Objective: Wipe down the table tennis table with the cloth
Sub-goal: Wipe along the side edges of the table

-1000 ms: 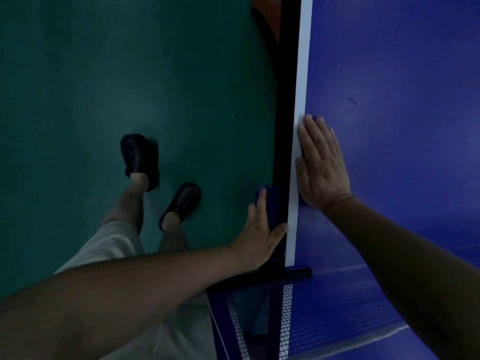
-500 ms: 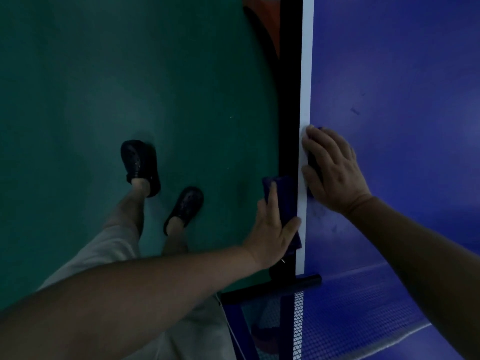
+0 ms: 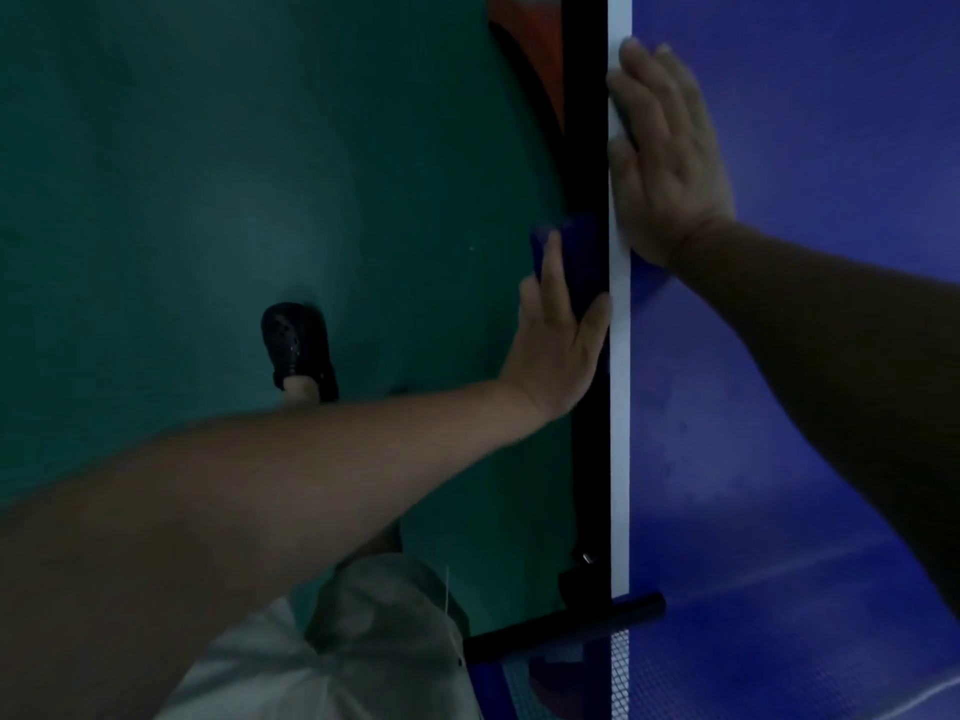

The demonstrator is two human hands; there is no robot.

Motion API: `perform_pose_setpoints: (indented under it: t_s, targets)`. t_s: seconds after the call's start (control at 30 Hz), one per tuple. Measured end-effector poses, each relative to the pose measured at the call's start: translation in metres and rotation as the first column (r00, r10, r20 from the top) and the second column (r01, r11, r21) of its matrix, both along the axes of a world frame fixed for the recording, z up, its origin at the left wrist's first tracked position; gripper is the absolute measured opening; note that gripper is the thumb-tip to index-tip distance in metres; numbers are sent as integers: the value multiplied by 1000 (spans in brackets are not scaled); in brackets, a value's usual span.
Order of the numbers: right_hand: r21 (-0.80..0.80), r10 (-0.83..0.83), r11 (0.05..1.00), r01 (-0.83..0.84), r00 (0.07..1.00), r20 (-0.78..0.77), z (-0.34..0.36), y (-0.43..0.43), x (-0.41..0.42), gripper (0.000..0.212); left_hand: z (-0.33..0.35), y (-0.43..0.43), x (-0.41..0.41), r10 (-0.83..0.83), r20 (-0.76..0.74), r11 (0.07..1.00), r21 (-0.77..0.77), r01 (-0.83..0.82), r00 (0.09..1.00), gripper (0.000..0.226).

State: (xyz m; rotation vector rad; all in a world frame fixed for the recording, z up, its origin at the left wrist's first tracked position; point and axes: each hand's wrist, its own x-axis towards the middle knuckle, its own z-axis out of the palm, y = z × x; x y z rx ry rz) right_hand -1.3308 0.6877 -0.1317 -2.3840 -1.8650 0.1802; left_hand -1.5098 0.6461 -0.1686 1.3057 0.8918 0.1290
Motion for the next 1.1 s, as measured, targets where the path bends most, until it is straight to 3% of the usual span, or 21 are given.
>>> perform_pose_setpoints:
  t_s: [0.13, 0.27, 0.57, 0.63, 0.87, 0.93, 1.1]
  targets:
    - [59, 25, 998, -24, 1000, -13, -4, -1, 7, 45, 18, -53, -30, -50, -26, 994, -96, 47, 998, 85]
    - [53, 36, 998, -34, 999, -21, -5, -2, 6, 45, 17, -37, -16, 6, -45, 990, -143, -13, 999, 87]
    - [79, 32, 997, -28, 998, -53, -9, -1, 9, 44, -10, 105, 75, 216, 6, 968, 126, -215, 976, 75]
    - [60, 29, 998, -26, 998, -56, -9, -1, 9, 46, -11, 85, 65, 210, 5, 969, 131, -209, 978, 74]
    - [61, 11, 998, -7, 998, -60, -5, 0, 8, 47, 16, -34, -21, 2, -12, 995, -97, -3, 1000, 71]
    - [64, 3, 998, 2, 998, -64, -6, 0, 7, 48, 16, -11, -5, 37, -31, 990, -133, -41, 999, 74]
    - [96, -7, 995, 13, 998, -66, -11, -2, 9, 47, -7, 112, 75, 224, -30, 975, 12, -224, 974, 73]
